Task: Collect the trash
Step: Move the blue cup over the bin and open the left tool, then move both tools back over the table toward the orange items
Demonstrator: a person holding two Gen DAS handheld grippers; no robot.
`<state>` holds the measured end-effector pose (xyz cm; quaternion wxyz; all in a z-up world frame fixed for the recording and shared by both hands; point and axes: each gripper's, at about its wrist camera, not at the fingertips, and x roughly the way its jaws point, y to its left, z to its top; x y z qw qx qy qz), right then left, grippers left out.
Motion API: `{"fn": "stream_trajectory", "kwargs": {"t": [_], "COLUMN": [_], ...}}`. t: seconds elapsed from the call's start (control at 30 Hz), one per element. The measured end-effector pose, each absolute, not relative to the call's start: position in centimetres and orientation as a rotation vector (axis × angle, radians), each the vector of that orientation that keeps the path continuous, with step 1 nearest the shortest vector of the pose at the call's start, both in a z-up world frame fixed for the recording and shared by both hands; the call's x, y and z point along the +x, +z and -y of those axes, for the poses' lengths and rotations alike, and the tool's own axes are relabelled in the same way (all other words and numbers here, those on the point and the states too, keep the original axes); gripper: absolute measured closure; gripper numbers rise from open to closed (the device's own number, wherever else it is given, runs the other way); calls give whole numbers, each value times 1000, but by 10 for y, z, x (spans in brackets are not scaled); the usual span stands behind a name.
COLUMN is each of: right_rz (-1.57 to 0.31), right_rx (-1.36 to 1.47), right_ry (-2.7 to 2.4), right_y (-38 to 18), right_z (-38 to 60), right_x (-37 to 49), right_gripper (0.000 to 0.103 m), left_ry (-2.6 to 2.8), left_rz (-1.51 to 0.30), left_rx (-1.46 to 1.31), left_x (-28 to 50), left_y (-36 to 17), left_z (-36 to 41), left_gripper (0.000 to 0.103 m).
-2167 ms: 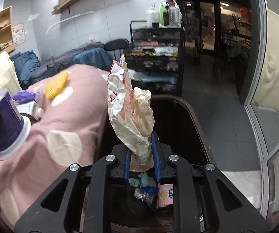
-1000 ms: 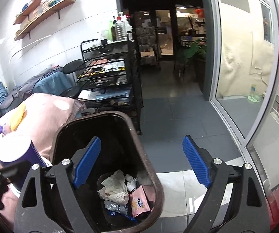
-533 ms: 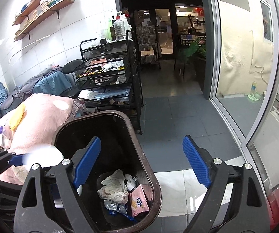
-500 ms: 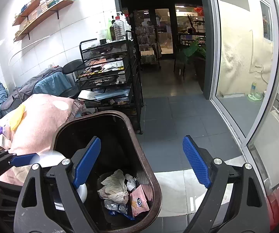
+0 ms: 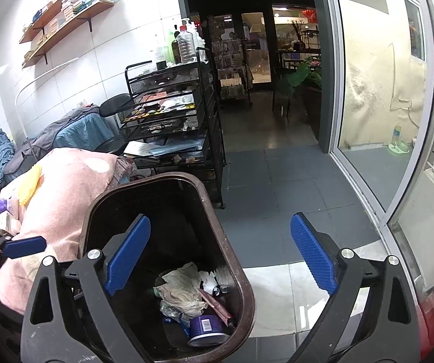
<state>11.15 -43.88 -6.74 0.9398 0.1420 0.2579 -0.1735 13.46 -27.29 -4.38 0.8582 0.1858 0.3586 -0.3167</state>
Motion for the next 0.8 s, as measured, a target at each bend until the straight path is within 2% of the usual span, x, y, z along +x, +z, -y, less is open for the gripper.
{"fn": "stream_trajectory", "kwargs": {"t": [0.47, 0.8], "right_rz": [-537, -534], "right_rx": [257, 217], "right_ry": [-225, -38], "right_y": [-66, -55], "right_z": [403, 343], "right_x": [119, 131], "right_gripper": [9, 9], "left_ry": [-552, -394], "left_rz": [-635, -646], "left_rx": [266, 225], "left_x": [114, 118], "left_y": [-12, -13], "left_z": [188, 112], "left_gripper": [5, 5]}}
